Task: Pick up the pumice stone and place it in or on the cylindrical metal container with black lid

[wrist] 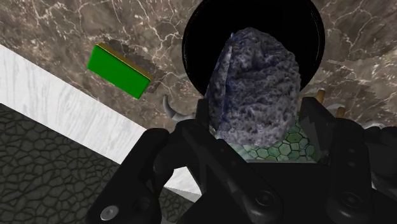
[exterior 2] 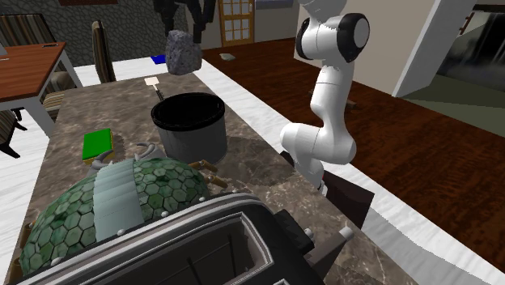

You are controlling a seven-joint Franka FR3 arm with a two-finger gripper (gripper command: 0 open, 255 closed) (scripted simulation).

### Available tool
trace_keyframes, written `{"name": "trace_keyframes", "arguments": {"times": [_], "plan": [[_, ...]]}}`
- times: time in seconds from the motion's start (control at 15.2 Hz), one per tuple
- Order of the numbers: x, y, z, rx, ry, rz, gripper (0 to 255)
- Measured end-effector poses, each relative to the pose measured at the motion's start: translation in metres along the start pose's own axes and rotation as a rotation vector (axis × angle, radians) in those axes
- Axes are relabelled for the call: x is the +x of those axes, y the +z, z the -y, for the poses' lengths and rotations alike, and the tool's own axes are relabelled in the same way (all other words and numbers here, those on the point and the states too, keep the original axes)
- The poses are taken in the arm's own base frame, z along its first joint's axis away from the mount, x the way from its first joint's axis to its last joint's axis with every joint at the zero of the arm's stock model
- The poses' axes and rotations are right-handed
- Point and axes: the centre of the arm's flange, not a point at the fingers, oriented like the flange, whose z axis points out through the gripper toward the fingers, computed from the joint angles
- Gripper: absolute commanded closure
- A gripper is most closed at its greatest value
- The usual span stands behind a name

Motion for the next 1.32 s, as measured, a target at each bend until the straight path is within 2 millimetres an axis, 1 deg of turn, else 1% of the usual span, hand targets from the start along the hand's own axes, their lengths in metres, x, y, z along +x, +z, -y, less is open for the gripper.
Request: {"name": "trace_keyframes", "arguments": {"times": [0.92,0.99,1.32], "plan": [[-0.014,0.073,0.007,0.000,0.000,0.000,255],[-0.014,0.076,0.008,-0.004,-0.001,-0.005,255],[-0.015,0.076,0.009,-0.010,-0.004,-0.014,255]]}}
